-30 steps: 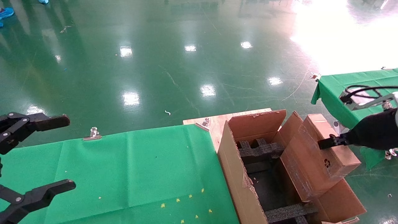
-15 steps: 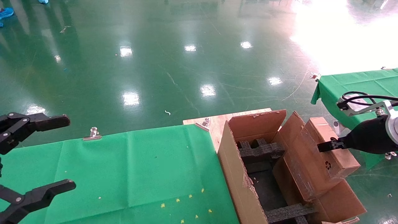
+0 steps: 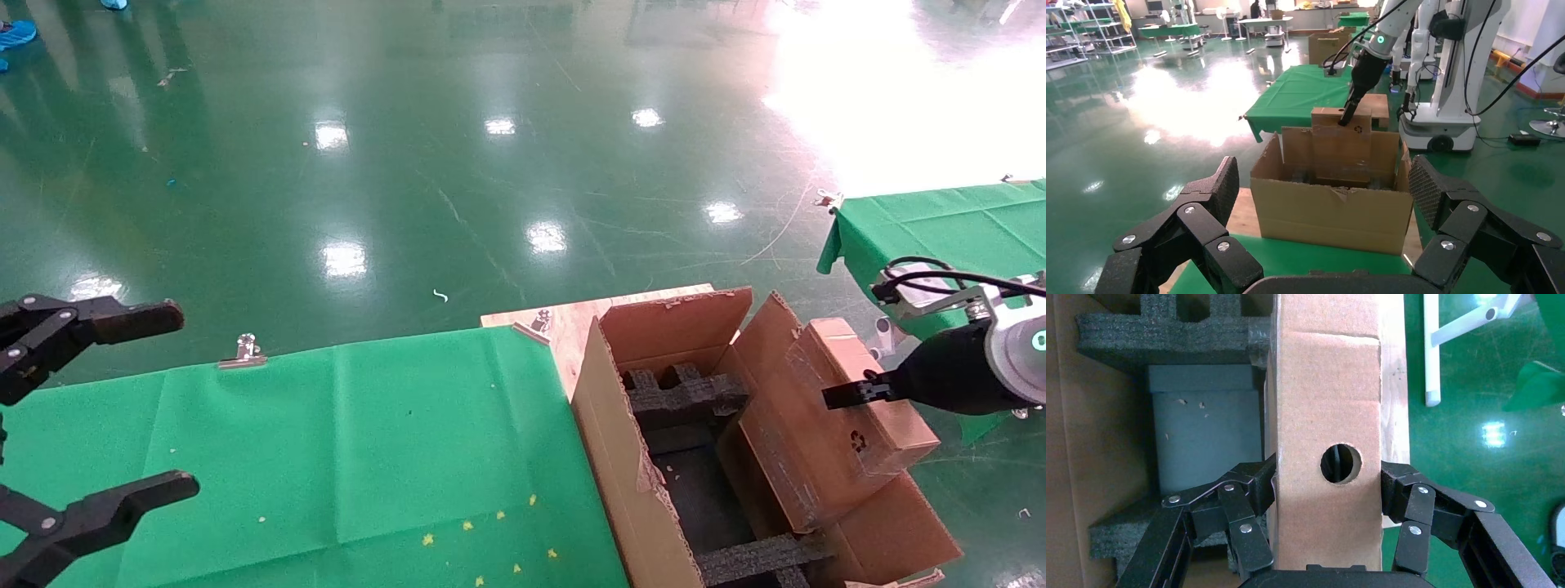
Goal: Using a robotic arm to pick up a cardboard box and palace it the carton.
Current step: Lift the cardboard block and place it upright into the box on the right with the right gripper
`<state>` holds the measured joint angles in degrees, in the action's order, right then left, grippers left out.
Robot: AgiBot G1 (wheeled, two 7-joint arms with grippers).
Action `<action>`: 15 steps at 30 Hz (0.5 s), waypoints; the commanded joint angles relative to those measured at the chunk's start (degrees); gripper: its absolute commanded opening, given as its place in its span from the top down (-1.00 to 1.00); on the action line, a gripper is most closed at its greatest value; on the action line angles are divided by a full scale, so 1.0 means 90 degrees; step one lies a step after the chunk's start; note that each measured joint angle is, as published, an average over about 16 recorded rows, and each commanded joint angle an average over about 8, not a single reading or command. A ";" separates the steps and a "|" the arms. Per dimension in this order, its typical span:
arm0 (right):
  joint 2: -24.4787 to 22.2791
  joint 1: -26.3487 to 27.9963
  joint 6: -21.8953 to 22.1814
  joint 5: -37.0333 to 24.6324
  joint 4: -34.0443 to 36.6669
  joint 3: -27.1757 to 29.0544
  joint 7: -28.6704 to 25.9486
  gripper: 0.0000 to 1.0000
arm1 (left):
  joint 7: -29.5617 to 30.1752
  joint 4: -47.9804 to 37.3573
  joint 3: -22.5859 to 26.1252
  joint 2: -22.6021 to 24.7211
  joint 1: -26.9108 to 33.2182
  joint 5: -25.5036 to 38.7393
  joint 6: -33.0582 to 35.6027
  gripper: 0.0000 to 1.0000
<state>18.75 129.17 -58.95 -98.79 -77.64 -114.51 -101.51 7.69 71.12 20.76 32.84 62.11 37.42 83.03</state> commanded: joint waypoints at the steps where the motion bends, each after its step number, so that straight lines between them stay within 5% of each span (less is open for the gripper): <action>1: 0.0033 -0.0066 0.0073 -0.0022 -0.0001 -0.0024 -0.0067 1.00 | 0.0000 0.0000 0.0000 0.0000 0.0000 0.0000 0.0000 -1.00; 15: 0.0424 -0.0673 0.0632 -0.0414 0.0007 -0.0249 -0.0751 1.00 | 0.0000 0.0000 0.0000 0.0000 0.0000 0.0000 0.0000 -1.00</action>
<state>22.58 123.08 -53.30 -102.59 -77.54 -116.74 -108.42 7.69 71.12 20.76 32.84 62.11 37.42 83.03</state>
